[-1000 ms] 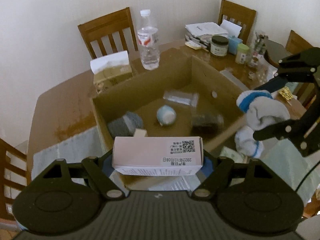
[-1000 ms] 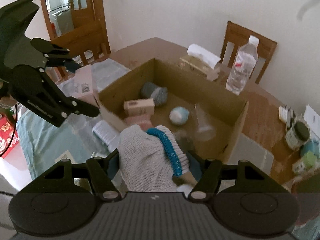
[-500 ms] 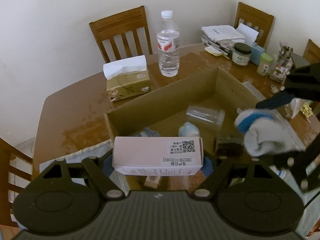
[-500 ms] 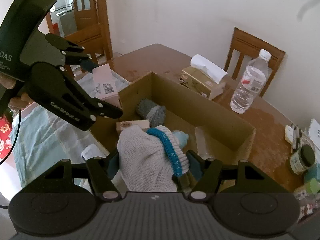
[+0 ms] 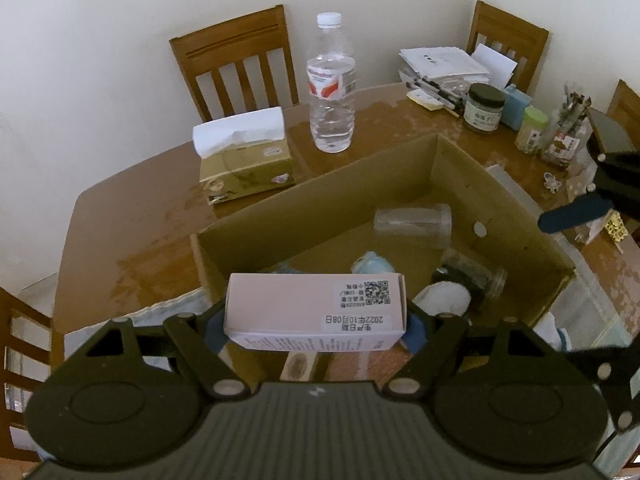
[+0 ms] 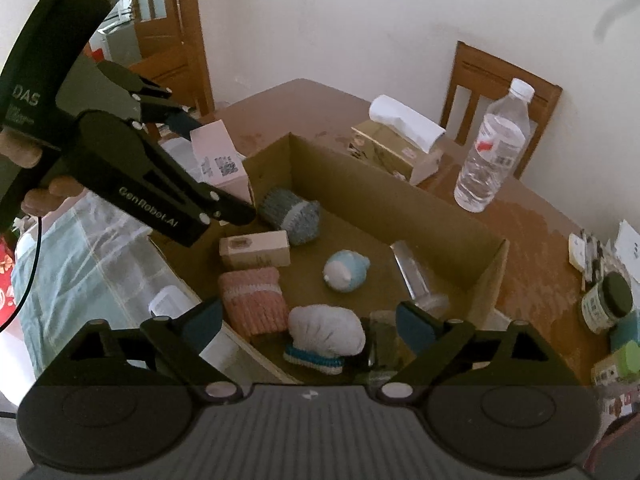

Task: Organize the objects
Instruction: 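Lower the pink box into the cardboard box and open the left tool, then move the left tool to the dark-filled clear jar while the right moves to the capsule bottle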

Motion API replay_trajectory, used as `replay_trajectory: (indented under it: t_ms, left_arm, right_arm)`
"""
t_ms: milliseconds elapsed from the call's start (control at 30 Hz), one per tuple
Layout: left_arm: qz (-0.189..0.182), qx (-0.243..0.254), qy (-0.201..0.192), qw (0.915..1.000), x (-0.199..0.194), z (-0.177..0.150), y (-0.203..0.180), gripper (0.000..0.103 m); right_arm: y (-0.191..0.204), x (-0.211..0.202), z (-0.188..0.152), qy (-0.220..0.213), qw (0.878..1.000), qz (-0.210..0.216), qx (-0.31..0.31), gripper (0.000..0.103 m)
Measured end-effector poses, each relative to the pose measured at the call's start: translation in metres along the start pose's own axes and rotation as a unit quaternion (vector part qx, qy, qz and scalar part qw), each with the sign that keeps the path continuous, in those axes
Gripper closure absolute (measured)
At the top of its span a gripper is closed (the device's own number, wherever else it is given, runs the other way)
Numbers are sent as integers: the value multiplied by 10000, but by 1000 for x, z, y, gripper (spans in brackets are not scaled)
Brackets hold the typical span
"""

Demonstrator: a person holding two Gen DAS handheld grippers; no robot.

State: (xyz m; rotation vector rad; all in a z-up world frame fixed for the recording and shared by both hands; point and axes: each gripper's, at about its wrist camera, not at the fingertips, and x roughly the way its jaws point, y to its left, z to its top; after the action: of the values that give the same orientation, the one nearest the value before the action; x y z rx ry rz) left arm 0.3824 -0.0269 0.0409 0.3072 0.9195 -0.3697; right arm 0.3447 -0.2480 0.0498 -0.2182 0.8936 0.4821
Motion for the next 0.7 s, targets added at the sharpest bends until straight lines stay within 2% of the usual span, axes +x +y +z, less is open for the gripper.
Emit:
replay_trajectory:
  t_ms: [133,167,200,233,467,700]
  left_arm:
    - [-41,-4,-74,10000,2,9,-7,19]
    - [-58,-37,-108,9999,2,11,-8,15]
    - [-70,-75,-132,9999,2,13,-9,6]
    - [-53,-124,-177,9998,2,14,-9,4]
    - [34,-165,-304,9994,-3,10,-13,3]
    - [134,-223,-303,9992,-14,-8,-16,3]
  right_arm:
    - [-1,-4,-4,7,9999,-107,16,6]
    - [-1,-5,-4,-4,9999,-138,22,4]
    - [-2,-7,-5,-21,9999,-168,28,1]
    - [-3,-8,-6,-39,9998,-197,35,0]
    - [-6,-9,-8,-26,9989,-438,166,0]
    - [-2,-9,-16,-9,9980,-544,307,0]
